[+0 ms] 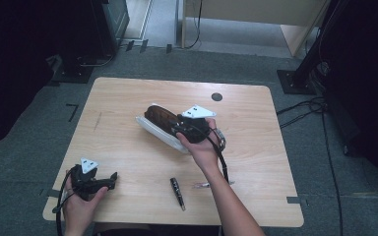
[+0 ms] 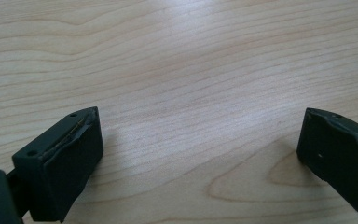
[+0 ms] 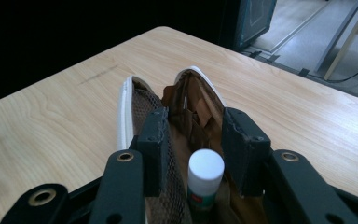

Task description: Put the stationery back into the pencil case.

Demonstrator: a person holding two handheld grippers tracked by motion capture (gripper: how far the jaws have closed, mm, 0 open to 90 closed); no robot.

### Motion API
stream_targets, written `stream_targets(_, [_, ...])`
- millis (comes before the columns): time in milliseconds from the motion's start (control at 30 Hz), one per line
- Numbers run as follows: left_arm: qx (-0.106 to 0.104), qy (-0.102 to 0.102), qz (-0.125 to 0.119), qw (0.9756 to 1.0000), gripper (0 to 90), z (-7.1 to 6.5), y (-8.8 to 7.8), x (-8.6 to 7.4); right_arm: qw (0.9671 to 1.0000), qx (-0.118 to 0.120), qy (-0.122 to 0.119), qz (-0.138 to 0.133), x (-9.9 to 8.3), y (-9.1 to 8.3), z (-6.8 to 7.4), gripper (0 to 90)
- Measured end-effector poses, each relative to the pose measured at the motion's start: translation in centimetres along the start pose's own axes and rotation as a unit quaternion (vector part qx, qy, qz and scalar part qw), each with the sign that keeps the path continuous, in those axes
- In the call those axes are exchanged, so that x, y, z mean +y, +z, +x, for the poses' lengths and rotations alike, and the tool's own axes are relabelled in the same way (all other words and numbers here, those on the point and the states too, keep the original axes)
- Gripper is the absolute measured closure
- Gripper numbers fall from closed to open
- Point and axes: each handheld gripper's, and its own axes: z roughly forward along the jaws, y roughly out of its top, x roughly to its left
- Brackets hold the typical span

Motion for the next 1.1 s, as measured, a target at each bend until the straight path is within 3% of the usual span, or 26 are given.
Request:
stream_targets(300, [0.0,-0.001,0.0,1.0,0.5,0.0,0.0,0.0,0.9998,0.008,0.007,-0.017,-1.5,-3.2,0.4,61.3])
stream_targets(533, [0.0,-0.001,-0.001,1.0,0.5,0.0,0.0,0.0,0.9996,0.018,0.016,-0.014,-4.4,-5.6,1.8,60.1])
stream_targets(1100, [0.0,-0.001,0.0,1.0,0.5,0.0,0.0,0.0,0.9982,0.048,0.035,0.012,-9.8,-6.9,5.3,57.6])
